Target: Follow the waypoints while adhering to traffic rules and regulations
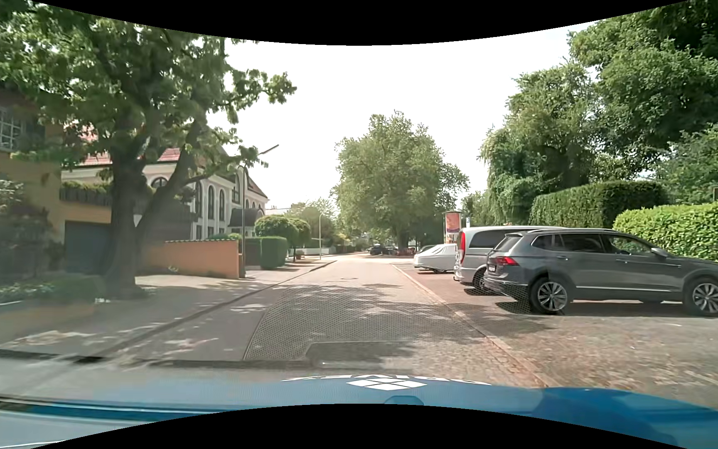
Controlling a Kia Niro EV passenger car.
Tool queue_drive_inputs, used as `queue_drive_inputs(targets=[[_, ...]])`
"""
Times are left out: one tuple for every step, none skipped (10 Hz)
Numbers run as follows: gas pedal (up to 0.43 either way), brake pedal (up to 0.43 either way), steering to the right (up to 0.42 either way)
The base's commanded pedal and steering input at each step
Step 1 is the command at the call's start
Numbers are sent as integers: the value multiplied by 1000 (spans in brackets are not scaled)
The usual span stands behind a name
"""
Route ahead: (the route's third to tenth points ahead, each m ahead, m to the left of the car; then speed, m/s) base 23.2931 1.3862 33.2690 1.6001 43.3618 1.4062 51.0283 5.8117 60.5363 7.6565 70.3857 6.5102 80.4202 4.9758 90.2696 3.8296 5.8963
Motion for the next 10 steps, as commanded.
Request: queue_drive_inputs(targets=[[150, 0, -6], [150, 0, -6], [150, 0, -6], [150, 0, -5], [138, 0, -4], [138, 0, -4], [138, 0, -3], [138, 0, -3], [150, 0, 1], [150, 0, 2]])
